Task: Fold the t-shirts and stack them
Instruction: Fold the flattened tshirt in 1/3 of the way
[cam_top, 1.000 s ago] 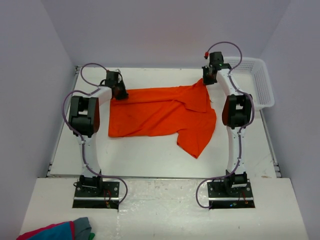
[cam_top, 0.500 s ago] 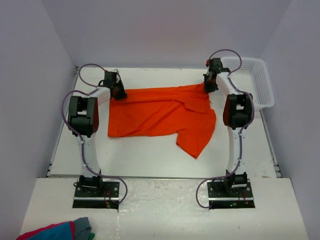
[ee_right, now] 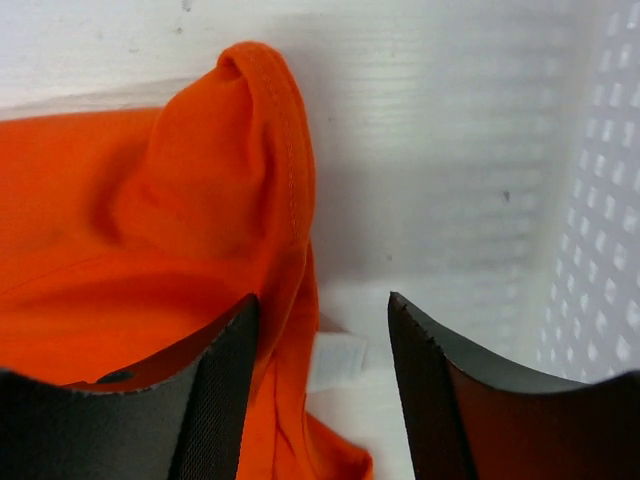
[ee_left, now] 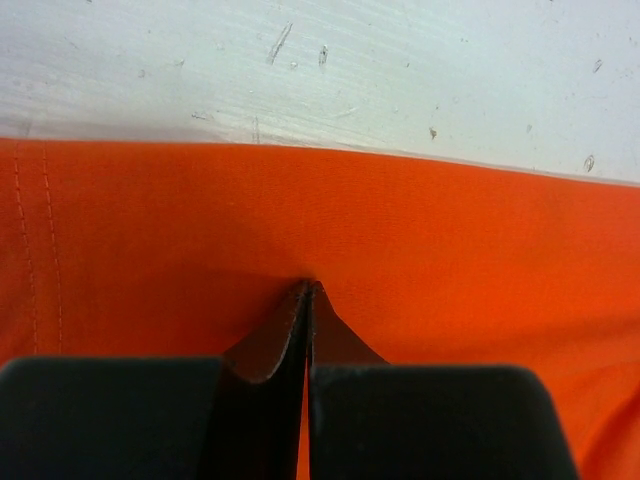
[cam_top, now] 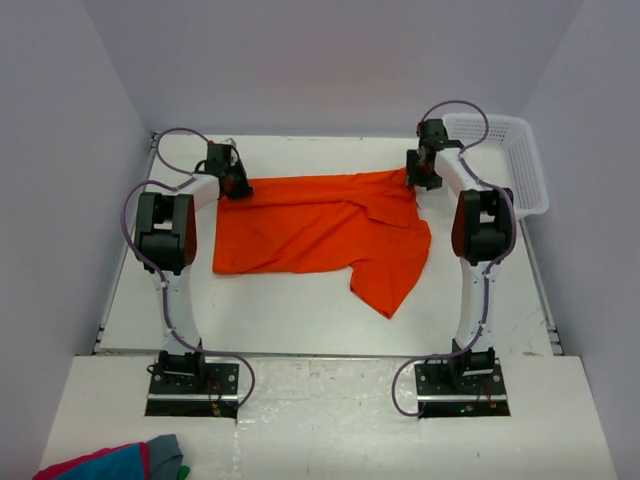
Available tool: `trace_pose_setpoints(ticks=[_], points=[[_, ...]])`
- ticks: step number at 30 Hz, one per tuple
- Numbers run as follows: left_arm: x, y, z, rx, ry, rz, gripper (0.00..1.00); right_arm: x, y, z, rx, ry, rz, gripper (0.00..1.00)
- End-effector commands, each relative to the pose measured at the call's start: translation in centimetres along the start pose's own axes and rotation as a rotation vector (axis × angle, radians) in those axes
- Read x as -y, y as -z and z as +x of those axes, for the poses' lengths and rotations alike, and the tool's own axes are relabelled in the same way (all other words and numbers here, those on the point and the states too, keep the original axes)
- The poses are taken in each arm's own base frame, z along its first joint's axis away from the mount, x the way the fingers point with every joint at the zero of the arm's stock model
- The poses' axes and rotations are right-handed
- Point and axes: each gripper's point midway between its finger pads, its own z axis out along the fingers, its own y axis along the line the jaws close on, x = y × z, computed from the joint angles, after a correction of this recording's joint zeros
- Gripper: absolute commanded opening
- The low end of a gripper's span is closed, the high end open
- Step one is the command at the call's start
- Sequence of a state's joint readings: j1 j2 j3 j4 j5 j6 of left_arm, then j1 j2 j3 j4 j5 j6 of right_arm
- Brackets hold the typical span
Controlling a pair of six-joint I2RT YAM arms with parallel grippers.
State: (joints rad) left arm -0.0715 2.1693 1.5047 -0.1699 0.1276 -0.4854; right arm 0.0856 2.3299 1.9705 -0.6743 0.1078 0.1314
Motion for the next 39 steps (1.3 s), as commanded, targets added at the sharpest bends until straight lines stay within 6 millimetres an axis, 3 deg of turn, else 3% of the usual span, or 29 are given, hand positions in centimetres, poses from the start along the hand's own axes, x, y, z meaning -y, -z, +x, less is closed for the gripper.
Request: trace_pose_setpoints(ticks=[1, 6, 9, 11, 17, 20, 25, 33, 39], points=[[-2.2, 0.5, 1.4, -0.044, -0.019, -0.045, 0.00, -0.6, 7.1, -5.2, 0.211, -0.004, 0.007, 0.56], [-1.0, 1.6, 1.0, -0.022, -0.017, 0.006, 0.02, -2.3, 11.0, -5.0, 0.247, 0.022, -0.010, 0.61], [-0.5, 2.5, 0.5, -0.005, -0.019, 0.020, 0.09, -3.5, 12.1, -3.7, 0.231, 0.037, -0.036, 0.64], [-0.3, 2.9, 0.3, 0.000, -0.019, 0.027, 0.13, -5.5, 12.5, -2.1, 0.203, 0.067, -0.100, 0.63], [0.2, 3.4, 0.6, -0.002, -0.011, 0.053, 0.14, -10.4, 10.9, 2.1, 0.103, 0.146, -0.219, 0.48], [0.5, 3.5, 1.0, -0.010, -0.012, 0.066, 0.14, -11.1, 10.0, 2.8, 0.075, 0.166, -0.218, 0.45], [0.9, 3.4, 1.3, -0.019, -0.011, 0.089, 0.15, -11.8, 9.2, 3.4, 0.049, 0.197, -0.231, 0.54], [1.0, 3.2, 1.7, -0.026, -0.034, 0.088, 0.16, -12.7, 7.0, 5.1, -0.003, 0.225, -0.228, 0.54], [1.1, 3.0, 1.1, -0.017, -0.040, 0.089, 0.16, -14.1, 6.6, 5.8, -0.022, 0.238, -0.259, 0.52]])
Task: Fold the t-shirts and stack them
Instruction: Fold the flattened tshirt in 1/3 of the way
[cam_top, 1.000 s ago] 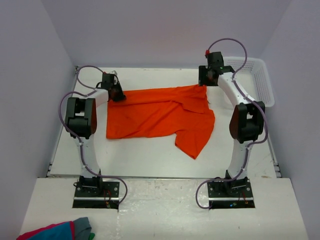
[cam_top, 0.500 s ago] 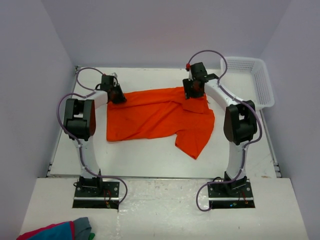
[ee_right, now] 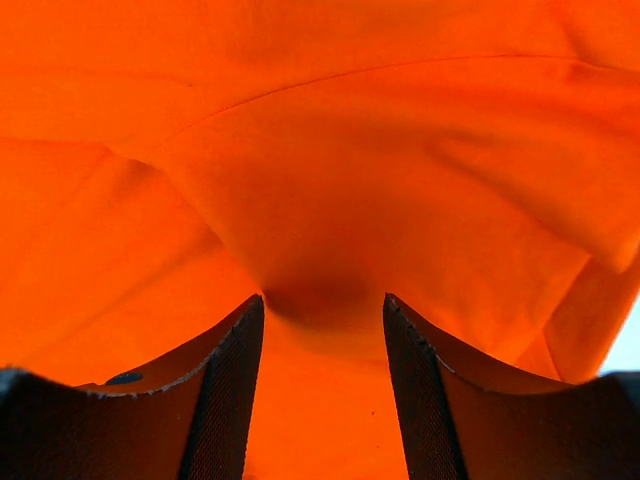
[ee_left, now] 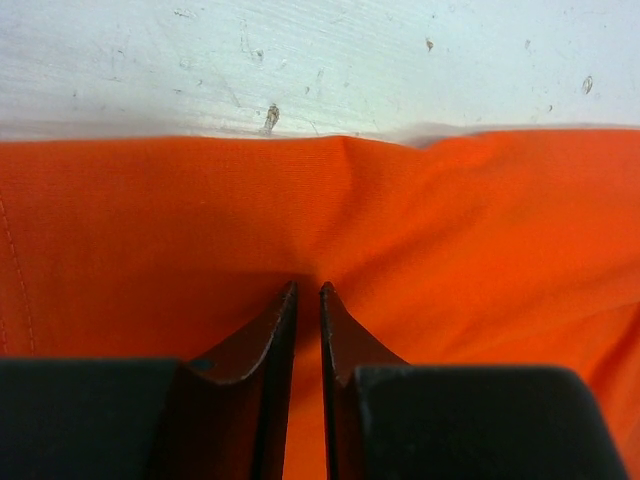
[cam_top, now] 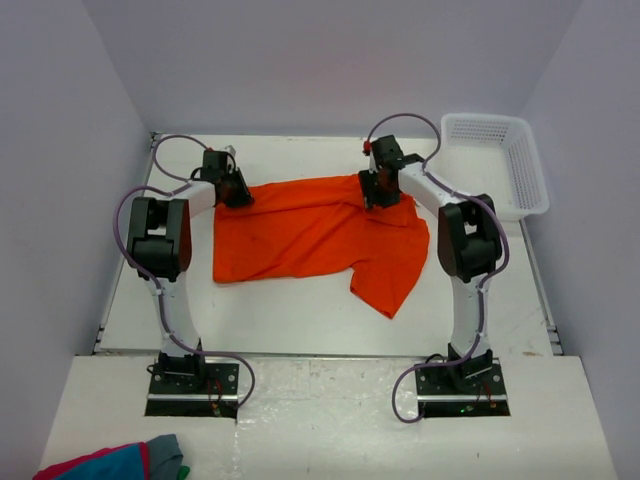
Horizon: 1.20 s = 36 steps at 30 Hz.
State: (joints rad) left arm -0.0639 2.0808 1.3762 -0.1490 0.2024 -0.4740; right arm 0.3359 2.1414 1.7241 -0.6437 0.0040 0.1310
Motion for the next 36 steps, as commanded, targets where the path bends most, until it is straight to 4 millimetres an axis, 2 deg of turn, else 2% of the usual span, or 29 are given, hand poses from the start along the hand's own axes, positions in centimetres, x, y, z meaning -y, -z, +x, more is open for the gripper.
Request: trace_pose_setpoints(ticks=[1, 5, 19, 22, 24, 33, 36], points=[[1.0, 0.9, -1.1, 0.026, -0.038, 0.031, 0.16, -1.6, 0.4, -1.0, 0.021, 0.026, -0.036, 0.52], [1.3, 1.0, -1.3, 0.028, -0.041, 0.042, 0.16, -1.5, -0.3, -0.4, 0.005, 0.025, -0.027, 0.53], [1.7, 2.0, -1.7, 0.043, -0.054, 0.057, 0.17, -1.4, -0.8, -0.3, -0.024, 0.016, 0.004, 0.51], [1.8, 2.0, -1.6, 0.051, -0.052, 0.068, 0.18, -1.1, -1.1, -0.4, -0.038, 0.009, 0.019, 0.44], [1.8, 1.9, -1.4, 0.046, -0.053, 0.069, 0.18, -1.0, -1.2, -0.2, -0.048, 0.006, 0.030, 0.33], [1.8, 1.7, -1.6, 0.048, -0.062, 0.073, 0.18, -0.7, -1.3, -0.3, -0.044, -0.005, 0.045, 0.24], [1.8, 1.5, -1.5, 0.043, -0.061, 0.076, 0.19, -1.0, -0.7, -1.0, -0.020, -0.005, 0.038, 0.12]])
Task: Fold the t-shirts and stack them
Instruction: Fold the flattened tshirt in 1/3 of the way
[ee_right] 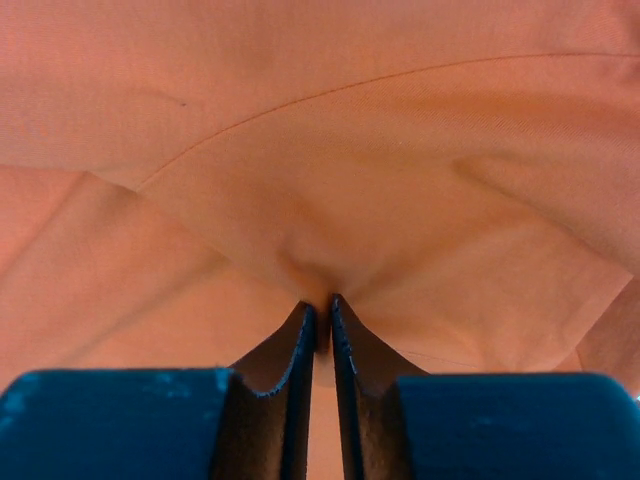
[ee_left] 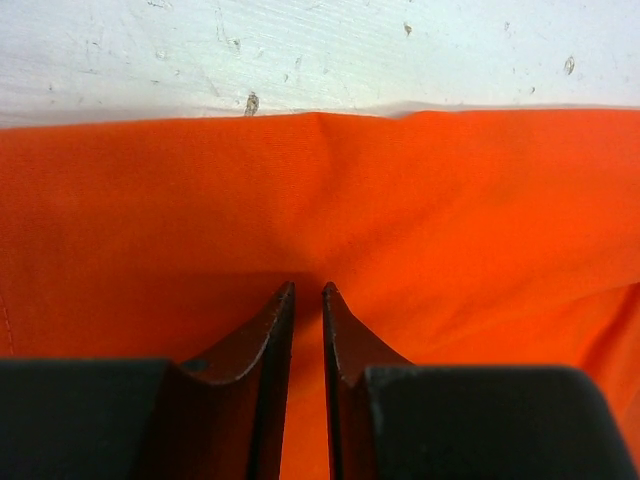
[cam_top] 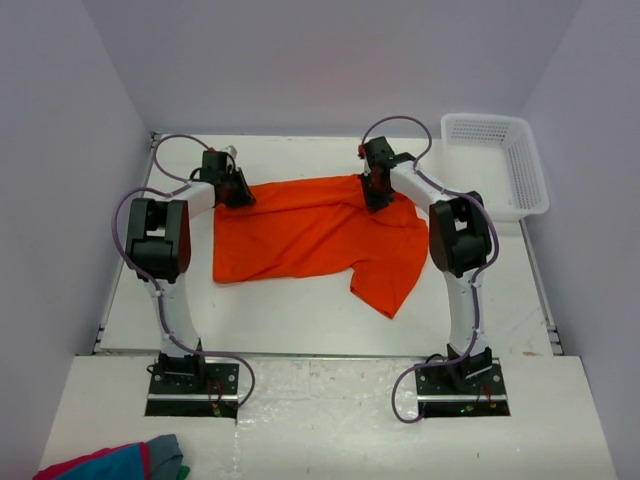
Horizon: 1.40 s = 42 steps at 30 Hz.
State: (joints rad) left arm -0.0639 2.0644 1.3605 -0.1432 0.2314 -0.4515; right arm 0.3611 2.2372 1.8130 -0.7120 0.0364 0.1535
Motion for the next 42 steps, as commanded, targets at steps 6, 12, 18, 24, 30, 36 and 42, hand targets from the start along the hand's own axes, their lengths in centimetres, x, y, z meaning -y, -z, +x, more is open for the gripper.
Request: trace_pose_setpoints(ticks=[6, 12, 18, 24, 30, 36, 42], points=[[1.4, 0.9, -1.6, 0.039, -0.043, 0.054, 0.20, -1.0, 3.9, -3.9, 0.119, -0.011, -0.031, 0.00], [0.1, 2.0, -2.6, 0.084, -0.049, -0.042, 0.40, -1.5, 5.4, -4.8, 0.140, -0.004, -0.056, 0.00], [0.2, 2.6, -3.1, 0.101, -0.062, -0.057, 0.42, -1.5, 6.2, -5.4, 0.157, 0.001, -0.058, 0.00], [5.8, 2.9, -1.7, 0.036, -0.148, 0.209, 0.42, -1.4, 6.2, -5.8, 0.150, 0.019, -0.055, 0.00], [11.8, 2.7, 1.1, -0.034, -0.242, 0.381, 0.40, -0.9, 5.5, -6.8, 0.136, 0.026, -0.046, 0.04], [15.9, 2.6, 3.5, -0.096, -0.285, 0.509, 0.40, -0.1, 3.6, -8.0, 0.132, 0.015, -0.036, 0.13], [19.4, 1.3, 6.5, -0.206, -0.266, 0.661, 0.40, -0.3, 2.4, -9.4, 0.148, -0.002, -0.054, 0.18]])
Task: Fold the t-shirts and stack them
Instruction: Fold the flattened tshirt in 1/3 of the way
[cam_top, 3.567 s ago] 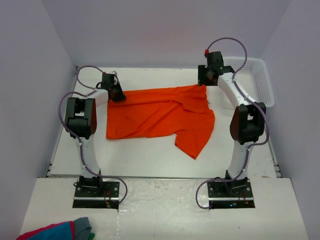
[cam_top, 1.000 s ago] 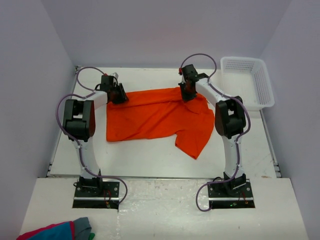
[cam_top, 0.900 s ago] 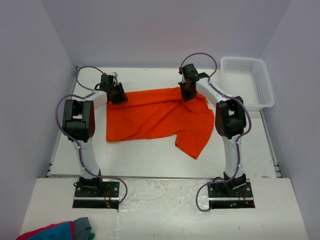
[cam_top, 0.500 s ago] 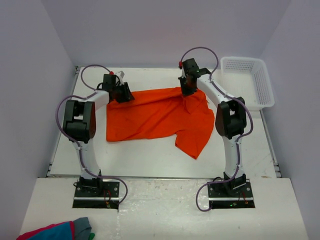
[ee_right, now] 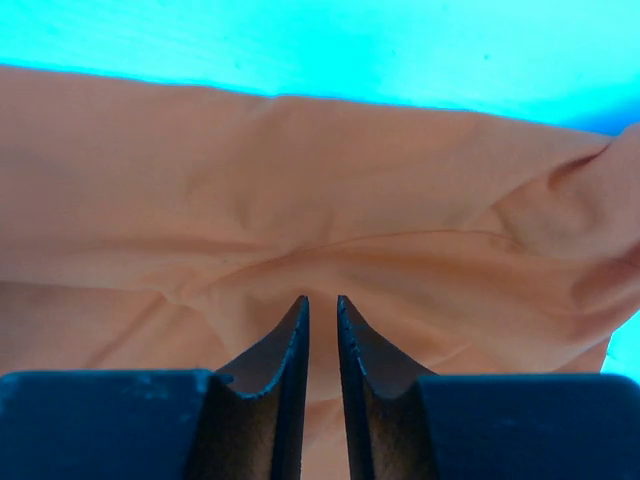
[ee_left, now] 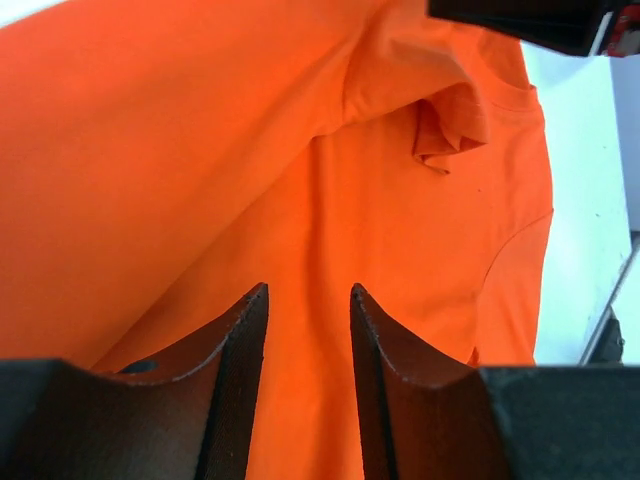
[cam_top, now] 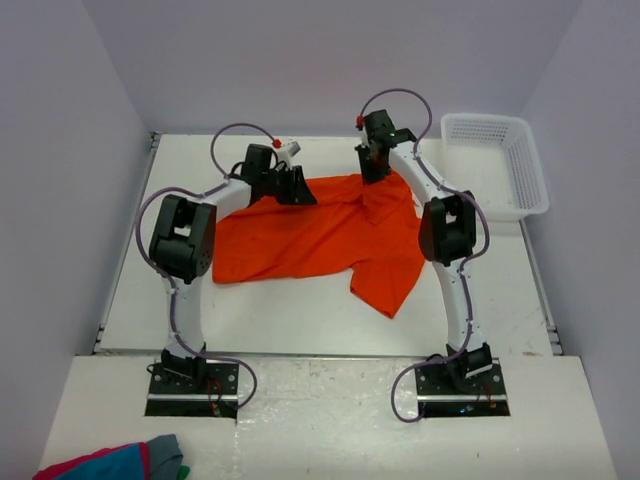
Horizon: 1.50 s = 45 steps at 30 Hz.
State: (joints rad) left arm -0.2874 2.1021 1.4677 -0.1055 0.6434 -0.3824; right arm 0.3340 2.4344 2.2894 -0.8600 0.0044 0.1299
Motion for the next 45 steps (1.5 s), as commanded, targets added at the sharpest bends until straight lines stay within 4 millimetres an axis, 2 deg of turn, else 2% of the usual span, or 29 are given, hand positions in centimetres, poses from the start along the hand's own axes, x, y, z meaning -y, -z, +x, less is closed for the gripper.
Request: trace_pose_setpoints(ticks=[1, 3, 5, 6, 7, 8, 11, 14, 15, 20, 22, 25, 27, 34, 37, 45], points=[[2.3, -2.0, -0.2, -0.018, -0.011, 0.131, 0.39, -0.1, 1.7, -1.1, 0.027, 0.001, -0.012, 0.19], [3.1, -2.8, 0.1, -0.024, -0.024, 0.141, 0.39, 0.4, 2.7, -1.7, 0.073, -0.010, 0.016, 0.26], [3.7, -3.1, 0.1, -0.019, -0.031, 0.148, 0.39, 0.8, 4.3, -0.4, 0.076, -0.016, 0.031, 0.31], [3.7, -3.2, 0.1, -0.020, -0.023, 0.147, 0.39, 1.2, 4.0, 0.9, 0.062, -0.028, 0.044, 0.34], [3.7, -3.2, 0.1, -0.020, -0.017, 0.144, 0.38, 1.3, 4.6, 1.0, 0.074, -0.032, 0.051, 0.34], [3.8, -3.4, -0.6, 0.006, -0.034, 0.152, 0.38, 1.3, 6.2, 0.6, 0.102, -0.039, 0.051, 0.35], [3.0, -3.6, -1.4, 0.030, -0.031, 0.099, 0.38, 1.8, 7.2, 1.9, 0.088, -0.056, 0.074, 0.38], [2.1, -3.7, -1.2, 0.012, 0.001, 0.042, 0.39, 2.2, 7.8, 3.5, 0.053, -0.075, 0.102, 0.38], [1.9, -3.6, -1.4, 0.019, 0.002, 0.027, 0.38, 2.4, 7.3, 4.4, 0.043, -0.086, 0.110, 0.38], [1.5, -3.4, -2.2, 0.038, -0.008, -0.019, 0.38, 1.8, 7.3, 6.1, 0.006, -0.100, 0.084, 0.37], [0.7, -3.3, -2.1, 0.031, -0.009, -0.055, 0.39, 1.5, 7.2, 6.8, -0.009, -0.108, 0.068, 0.37], [-0.7, -2.9, -3.1, 0.048, -0.007, -0.110, 0.39, 0.9, 6.8, 7.5, -0.024, -0.112, 0.038, 0.37], [-1.4, -2.8, -3.3, 0.053, 0.004, -0.123, 0.39, 0.7, 6.6, 7.5, -0.032, -0.114, 0.028, 0.37], [-5.8, -0.5, -4.2, 0.087, 0.067, -0.199, 0.39, 0.1, 5.1, 8.1, -0.078, -0.122, 0.014, 0.35], [-7.1, 0.3, -4.4, 0.098, 0.089, -0.220, 0.40, 0.5, 4.3, 8.7, -0.107, -0.134, 0.040, 0.35], [-8.5, 1.2, -4.8, 0.115, 0.106, -0.238, 0.40, 1.5, 2.8, 9.2, -0.132, -0.167, 0.109, 0.33]])
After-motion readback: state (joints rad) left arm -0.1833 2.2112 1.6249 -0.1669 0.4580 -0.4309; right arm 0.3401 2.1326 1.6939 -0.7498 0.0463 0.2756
